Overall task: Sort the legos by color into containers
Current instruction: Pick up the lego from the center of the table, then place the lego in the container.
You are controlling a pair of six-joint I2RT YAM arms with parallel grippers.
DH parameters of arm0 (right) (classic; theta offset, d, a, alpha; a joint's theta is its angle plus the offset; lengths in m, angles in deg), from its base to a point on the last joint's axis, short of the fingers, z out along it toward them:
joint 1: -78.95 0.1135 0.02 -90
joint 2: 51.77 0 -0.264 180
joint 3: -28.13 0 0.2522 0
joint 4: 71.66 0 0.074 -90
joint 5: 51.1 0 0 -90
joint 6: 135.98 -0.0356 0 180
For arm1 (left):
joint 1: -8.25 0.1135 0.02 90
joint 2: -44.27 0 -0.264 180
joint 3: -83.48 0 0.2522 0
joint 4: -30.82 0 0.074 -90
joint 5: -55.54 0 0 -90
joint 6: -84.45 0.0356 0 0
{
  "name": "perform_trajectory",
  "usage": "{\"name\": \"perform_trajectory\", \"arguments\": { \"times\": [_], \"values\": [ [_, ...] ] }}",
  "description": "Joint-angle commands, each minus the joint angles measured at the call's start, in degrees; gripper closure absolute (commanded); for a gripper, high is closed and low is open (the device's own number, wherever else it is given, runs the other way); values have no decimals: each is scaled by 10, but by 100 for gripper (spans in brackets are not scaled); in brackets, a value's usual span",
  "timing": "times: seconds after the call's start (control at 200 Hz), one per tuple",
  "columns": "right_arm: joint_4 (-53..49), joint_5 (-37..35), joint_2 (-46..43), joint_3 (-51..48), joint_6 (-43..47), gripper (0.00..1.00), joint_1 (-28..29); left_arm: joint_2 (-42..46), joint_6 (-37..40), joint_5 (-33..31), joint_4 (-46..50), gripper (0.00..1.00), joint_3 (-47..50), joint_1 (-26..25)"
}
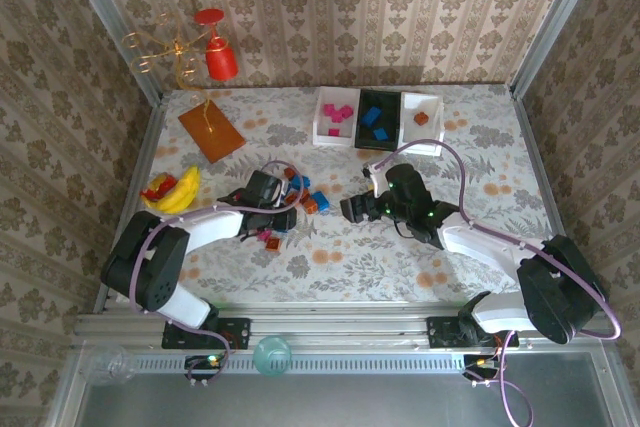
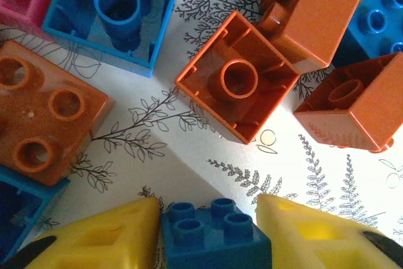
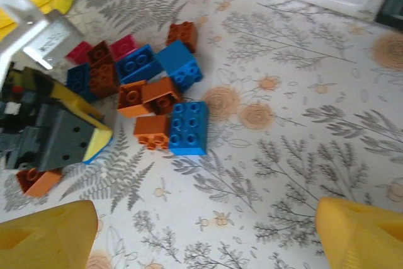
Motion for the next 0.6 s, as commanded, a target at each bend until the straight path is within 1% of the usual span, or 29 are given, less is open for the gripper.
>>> {"name": "perform_trajectory", "arguments": {
  "times": [0.0,0.16,0.305,0.345,0.465,0.595],
  "values": [
    [29,52,-13,-10,14,9,-1,3,-9,-10,-15,58,-13,-3],
    [26,24,-32,-13,5,9,-1,48,-25,-17,-38,62,-6,-7],
    [-7,-68,-50,-4,-33,7,-7,71,-37,-13,-57,63,-29,-22],
    [-14,-88,-57,-4,-55,7,-17,67,-37,-14,-61,63,-43,-26],
    [-15,-112,-94,-22,-121,6,-59,38,-43,-10,-74,63,-98,-39],
    [-17,-166,-141,-48,-137,5,-76,-16,-42,-17,-105,63,-172,-49]
  ]
}}
